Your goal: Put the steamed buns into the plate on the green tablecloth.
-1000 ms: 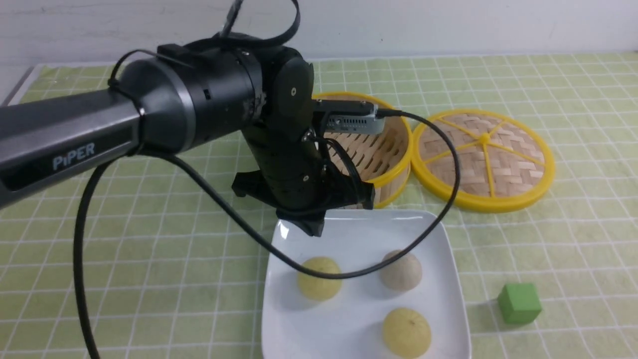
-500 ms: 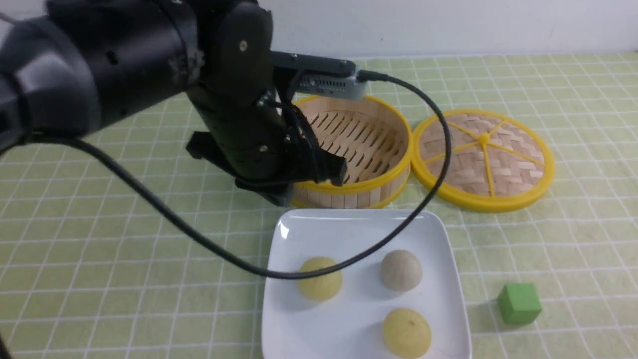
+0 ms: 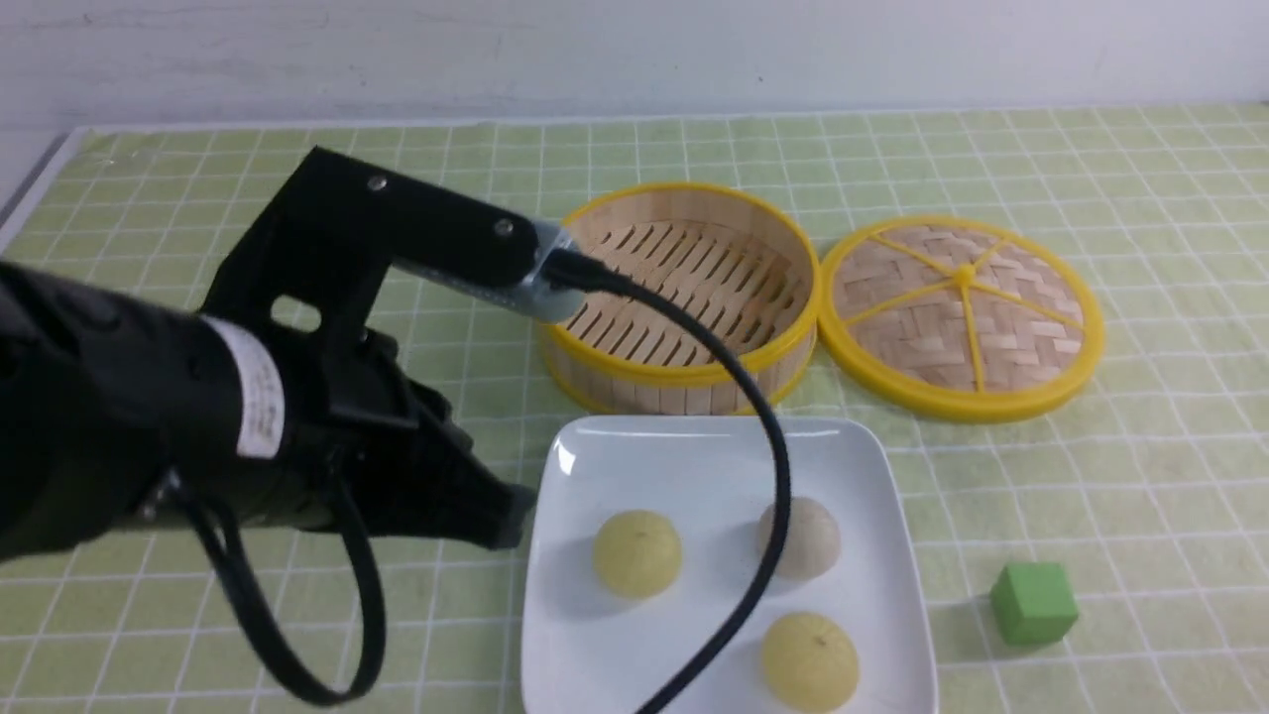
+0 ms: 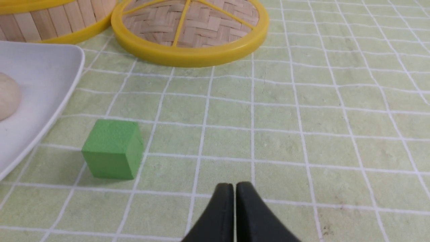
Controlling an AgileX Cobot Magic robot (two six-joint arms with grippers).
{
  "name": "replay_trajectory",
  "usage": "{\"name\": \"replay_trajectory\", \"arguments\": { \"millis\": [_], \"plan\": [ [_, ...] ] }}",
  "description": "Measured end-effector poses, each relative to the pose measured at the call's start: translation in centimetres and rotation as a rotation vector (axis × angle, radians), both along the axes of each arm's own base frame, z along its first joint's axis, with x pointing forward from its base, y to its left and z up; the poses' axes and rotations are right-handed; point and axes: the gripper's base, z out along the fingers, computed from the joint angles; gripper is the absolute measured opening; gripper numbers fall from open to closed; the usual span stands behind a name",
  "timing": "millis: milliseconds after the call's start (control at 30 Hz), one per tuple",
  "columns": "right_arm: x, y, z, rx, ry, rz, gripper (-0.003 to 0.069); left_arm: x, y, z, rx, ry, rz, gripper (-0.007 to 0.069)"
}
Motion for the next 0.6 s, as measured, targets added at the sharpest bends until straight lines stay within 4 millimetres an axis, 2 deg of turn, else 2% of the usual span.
{"name": "replay_trajectory", "arguments": {
  "millis": [167,467,600],
  "plan": [
    [0.0,0.0,0.0,0.0,-0.001,0.0,0.0041,0.0,0.6,-1.1,0.078,-0.007,-0.002,0.0016],
    [0.0,0.0,0.0,0.0,-0.001,0.0,0.0058,0.3,1.5,-1.3,0.212,-0.037,0.01,0.0022],
    [0.0,0.0,0.0,0.0,-0.001,0.0,0.0067,0.1,1.8,-1.0,0.182,-0.04,0.054,0.0028]
  ]
}}
